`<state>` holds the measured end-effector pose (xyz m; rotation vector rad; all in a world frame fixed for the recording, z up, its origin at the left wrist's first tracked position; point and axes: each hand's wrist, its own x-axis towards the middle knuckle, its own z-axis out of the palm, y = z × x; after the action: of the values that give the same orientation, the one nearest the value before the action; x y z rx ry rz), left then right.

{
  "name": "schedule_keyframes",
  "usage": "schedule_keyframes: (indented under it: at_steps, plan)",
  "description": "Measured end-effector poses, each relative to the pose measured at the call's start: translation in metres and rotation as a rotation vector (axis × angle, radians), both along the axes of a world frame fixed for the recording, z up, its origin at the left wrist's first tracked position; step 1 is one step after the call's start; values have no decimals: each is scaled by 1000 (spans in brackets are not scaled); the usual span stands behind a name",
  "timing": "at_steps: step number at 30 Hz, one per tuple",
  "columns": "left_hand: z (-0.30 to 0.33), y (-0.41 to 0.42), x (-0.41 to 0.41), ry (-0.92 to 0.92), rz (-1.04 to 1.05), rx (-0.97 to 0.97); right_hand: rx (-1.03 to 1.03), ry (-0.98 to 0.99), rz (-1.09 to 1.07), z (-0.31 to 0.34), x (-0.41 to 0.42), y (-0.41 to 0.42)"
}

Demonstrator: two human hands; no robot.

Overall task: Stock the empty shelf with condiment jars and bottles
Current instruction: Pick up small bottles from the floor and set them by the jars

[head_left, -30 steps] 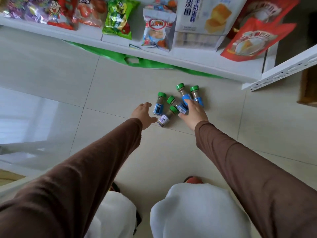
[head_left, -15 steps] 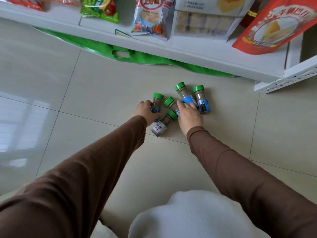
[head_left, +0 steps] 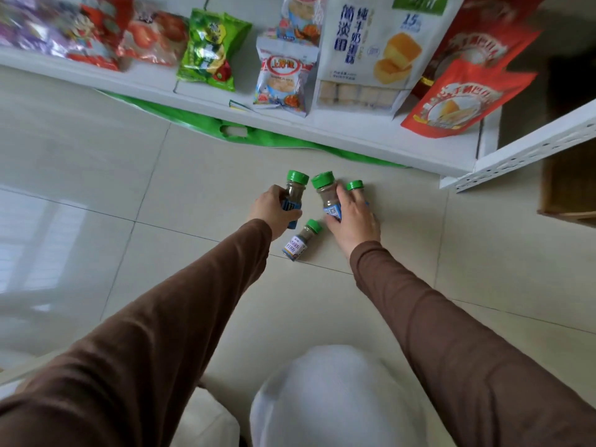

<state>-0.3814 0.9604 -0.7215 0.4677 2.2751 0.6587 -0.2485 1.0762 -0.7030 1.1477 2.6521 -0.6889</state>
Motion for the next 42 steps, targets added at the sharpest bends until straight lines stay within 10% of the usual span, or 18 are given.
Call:
schedule_keyframes:
  at_steps: [22, 42]
  plan:
    - [728, -93, -95, 112, 124, 626, -515, 890, -122, 708, -92, -75]
    - [782, -8, -267, 155, 206, 715, -530, 937, -63, 757, -263, -9]
